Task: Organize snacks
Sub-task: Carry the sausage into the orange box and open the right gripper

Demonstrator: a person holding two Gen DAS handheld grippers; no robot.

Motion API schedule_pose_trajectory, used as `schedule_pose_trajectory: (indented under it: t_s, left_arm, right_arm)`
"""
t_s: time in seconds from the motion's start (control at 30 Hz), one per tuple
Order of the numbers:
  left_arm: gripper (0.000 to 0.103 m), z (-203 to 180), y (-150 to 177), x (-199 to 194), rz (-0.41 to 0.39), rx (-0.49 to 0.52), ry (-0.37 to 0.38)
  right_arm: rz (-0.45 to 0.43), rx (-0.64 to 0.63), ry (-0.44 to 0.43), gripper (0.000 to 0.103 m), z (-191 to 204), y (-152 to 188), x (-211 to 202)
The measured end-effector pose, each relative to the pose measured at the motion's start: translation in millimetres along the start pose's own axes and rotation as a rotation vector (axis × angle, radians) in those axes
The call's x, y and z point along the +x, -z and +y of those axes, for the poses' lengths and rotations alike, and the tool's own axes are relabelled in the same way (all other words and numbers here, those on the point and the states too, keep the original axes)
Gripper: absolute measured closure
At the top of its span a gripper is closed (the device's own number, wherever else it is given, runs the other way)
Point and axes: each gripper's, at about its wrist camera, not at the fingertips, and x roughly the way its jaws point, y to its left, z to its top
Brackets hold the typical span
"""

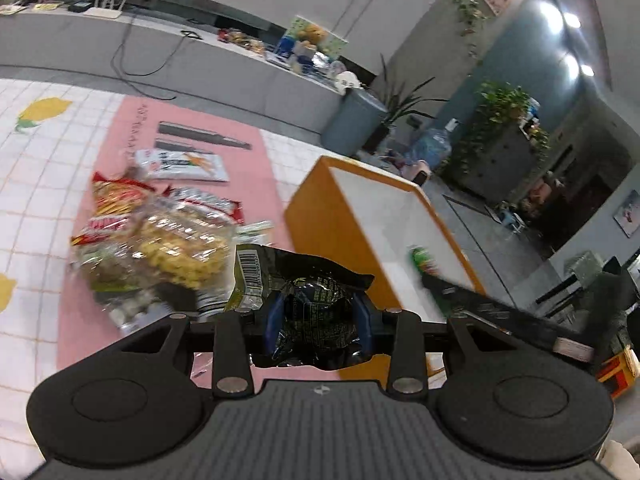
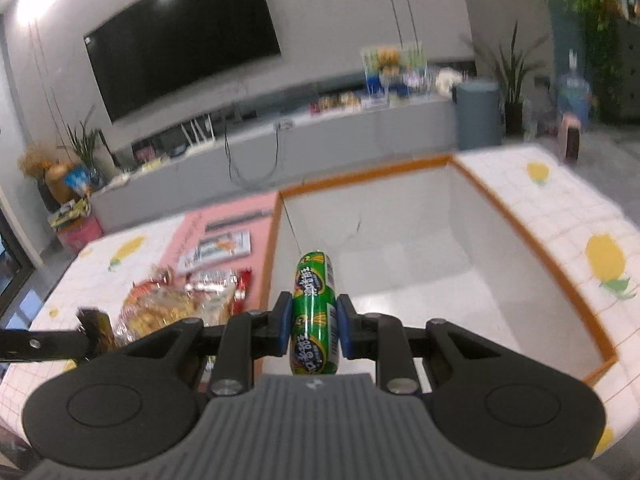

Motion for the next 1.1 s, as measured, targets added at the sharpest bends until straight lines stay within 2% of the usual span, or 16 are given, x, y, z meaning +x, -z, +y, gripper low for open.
schedule_pose_trajectory:
  t_s: [0.2, 0.33, 0.57, 0.63, 0.67, 0.87, 1.1]
  left_arm:
    - [0.061, -4.6, -3.7, 7.2, 0.0, -0.018, 0.045]
    - [0.061, -3.9, 1.4, 9.7, 0.0, -0.015, 0.051]
    - [0.061, 5.7, 10.0, 19.4, 0.028, -0.037, 0.05]
    - [0.061, 6.1, 10.9, 21.5, 0.041, -0.039, 0.049]
    - [0.061, 6.1, 11.3, 22.3, 0.047, -0.042, 0.05]
    - [0.061, -4.0, 12.3, 22.4, 0.054, -0.036, 0.051]
    - [0.061, -45.7, 3.2, 32.5, 0.048, 0.01, 0.078]
  right_arm:
    - [0.12, 0.019, 0.007, 0.082, -3.4, 2.3, 29.9]
    - [0.167, 0.026, -0.002, 0.082, -4.7, 3.1, 42.2]
    - [0.192, 0.094, -0.019, 0.079, -16.0, -3.0, 44.4]
    - [0.186, 0.14, -0.047, 0.069, -19.9, -5.1, 41.4]
    - [0.179, 0.165, -0.057, 0.054, -22.3, -6.1, 38.6]
    - [0.099, 0.215, -0.077, 0.04, -32.9, -14.1, 11.1]
    - [-0.034, 0.256, -0.061, 0.036, -55.2, -19.3, -35.0]
